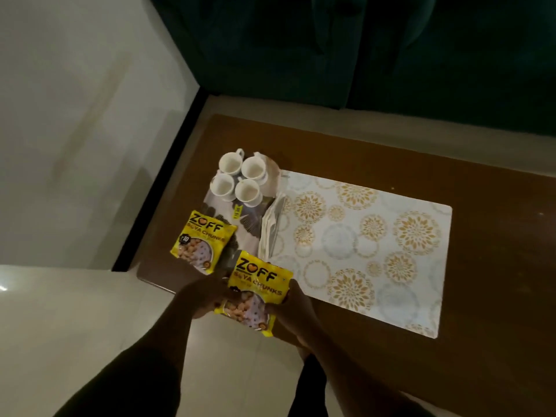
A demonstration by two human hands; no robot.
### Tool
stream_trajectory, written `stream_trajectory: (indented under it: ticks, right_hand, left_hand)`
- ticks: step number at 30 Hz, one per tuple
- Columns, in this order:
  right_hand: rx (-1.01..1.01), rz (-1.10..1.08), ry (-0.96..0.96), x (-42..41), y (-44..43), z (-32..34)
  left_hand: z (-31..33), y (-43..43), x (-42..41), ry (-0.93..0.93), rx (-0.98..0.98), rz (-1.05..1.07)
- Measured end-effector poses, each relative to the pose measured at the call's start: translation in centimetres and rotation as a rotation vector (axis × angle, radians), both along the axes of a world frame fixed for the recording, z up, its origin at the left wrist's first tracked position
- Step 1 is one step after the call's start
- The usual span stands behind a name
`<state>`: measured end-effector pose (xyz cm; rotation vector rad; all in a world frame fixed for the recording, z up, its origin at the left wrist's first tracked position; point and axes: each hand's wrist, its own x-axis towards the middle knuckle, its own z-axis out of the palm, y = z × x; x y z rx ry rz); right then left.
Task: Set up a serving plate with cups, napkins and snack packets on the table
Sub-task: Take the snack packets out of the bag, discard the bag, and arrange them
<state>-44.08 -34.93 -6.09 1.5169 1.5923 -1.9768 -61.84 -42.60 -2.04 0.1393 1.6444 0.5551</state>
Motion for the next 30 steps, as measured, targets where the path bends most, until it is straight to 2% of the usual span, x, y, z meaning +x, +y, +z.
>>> stream_trajectory:
  ticks: [7, 14, 17, 22, 30]
  right_hand:
    - [0.037, -0.014, 0.148, -7.0, -1.9, 1.1]
    - [0.137, -0.099, 0.101, -10.9, -2.4, 0.7]
    - [0.213, -0.109, 0.081, -11.6, -2.8, 0.4]
    - [0.219, -0.058, 0.058, -12.4, -2.1, -0.5]
    - [0.307, 0.116, -0.035, -12.6, -2.1, -1.1]
  left_hand:
    - [0.0, -2.6, -6.4, 0.257, 0.021, 0.138]
    - [-3.2, 0.0, -8.6, 0.521, 0.081, 0.244]
    - [-4.7, 1.0, -9.0, 0.605, 0.017, 0.18]
    - [-6.4, 1.9, -9.0, 0.773, -0.032, 0.122]
    - [-7.2, 2.2, -7.9, 0.856, 0.0, 0.001]
